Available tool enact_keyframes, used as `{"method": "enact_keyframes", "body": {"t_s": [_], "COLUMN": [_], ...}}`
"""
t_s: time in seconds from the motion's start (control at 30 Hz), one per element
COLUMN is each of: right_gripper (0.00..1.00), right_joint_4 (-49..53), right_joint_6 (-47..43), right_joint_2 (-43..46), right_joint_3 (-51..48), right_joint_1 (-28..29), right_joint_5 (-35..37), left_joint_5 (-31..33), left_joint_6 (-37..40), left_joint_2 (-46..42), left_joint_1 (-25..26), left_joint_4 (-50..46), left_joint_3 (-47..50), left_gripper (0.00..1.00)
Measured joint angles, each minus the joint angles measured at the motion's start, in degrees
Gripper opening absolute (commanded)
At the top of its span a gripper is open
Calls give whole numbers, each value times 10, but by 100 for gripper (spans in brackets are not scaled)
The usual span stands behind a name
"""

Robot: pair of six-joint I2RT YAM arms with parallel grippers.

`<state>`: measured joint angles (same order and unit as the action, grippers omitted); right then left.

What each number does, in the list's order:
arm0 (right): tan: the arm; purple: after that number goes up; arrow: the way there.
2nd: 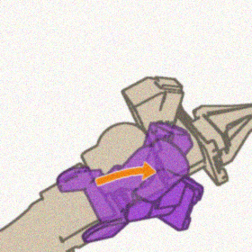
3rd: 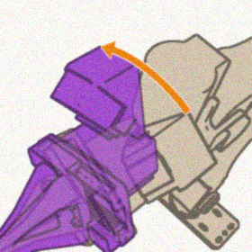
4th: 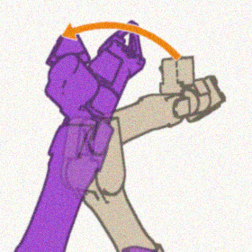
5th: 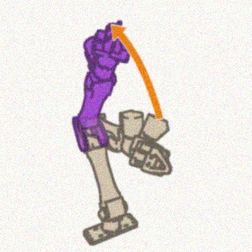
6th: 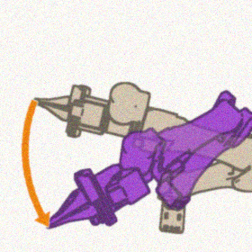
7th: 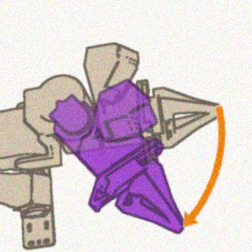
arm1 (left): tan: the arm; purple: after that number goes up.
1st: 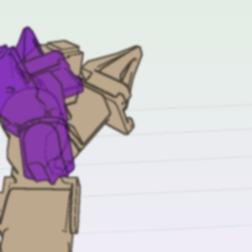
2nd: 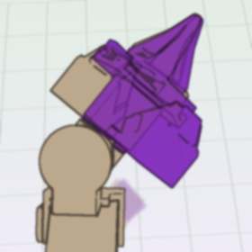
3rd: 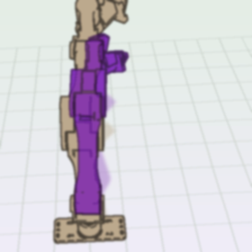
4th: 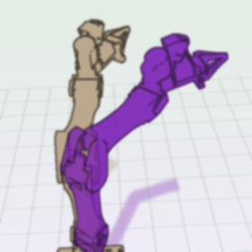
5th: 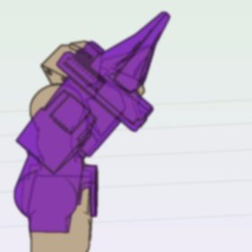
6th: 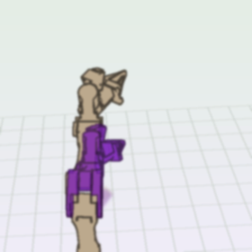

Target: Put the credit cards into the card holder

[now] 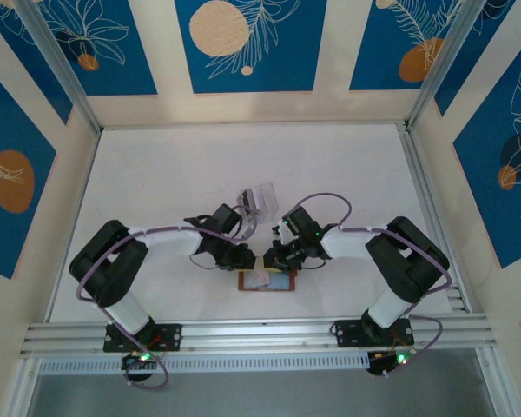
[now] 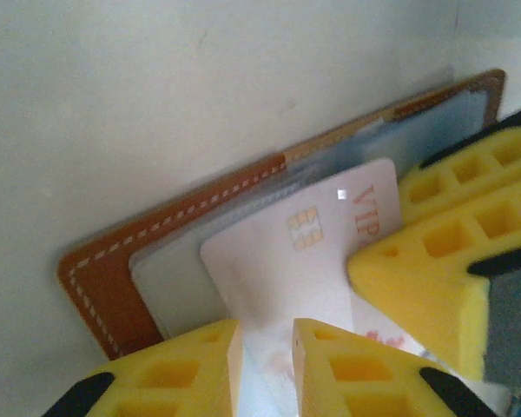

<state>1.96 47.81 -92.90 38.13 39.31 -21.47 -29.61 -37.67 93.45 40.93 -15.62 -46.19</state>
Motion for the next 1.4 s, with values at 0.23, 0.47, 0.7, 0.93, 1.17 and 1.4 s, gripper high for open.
{"method": "enact_keyframes", "body": {"t_s": [0.23,0.47,0.7,0.93,1.17,1.4], "right_gripper": [31,35,40,46,48,49], "right_joint_4": [59,130,198,256,292,307], "right_joint_6": [-18,-36,-49,-61,-74,-87], "right_joint_2": [6,6,6,6,6,6], "right_joint_3": [26,63,93,118,134,136], "right_joint_1": [7,26,46,56,56,56], "right_joint_5": [30,72,114,145,161,162], "left_joint_5": [-18,-12,-8,-7,-1,-7], "left_joint_6": [-8,6,8,12,9,-8], "left_joint_2": [-67,-59,-26,-4,-24,-47], "left_joint_1": [-35,-37,-36,-31,-30,-20], "left_joint_4": [-8,-26,-21,-15,-21,-10], "left_joint_3": [7,28,31,31,31,17], "left_gripper": [26,25,25,20,3,0]}}
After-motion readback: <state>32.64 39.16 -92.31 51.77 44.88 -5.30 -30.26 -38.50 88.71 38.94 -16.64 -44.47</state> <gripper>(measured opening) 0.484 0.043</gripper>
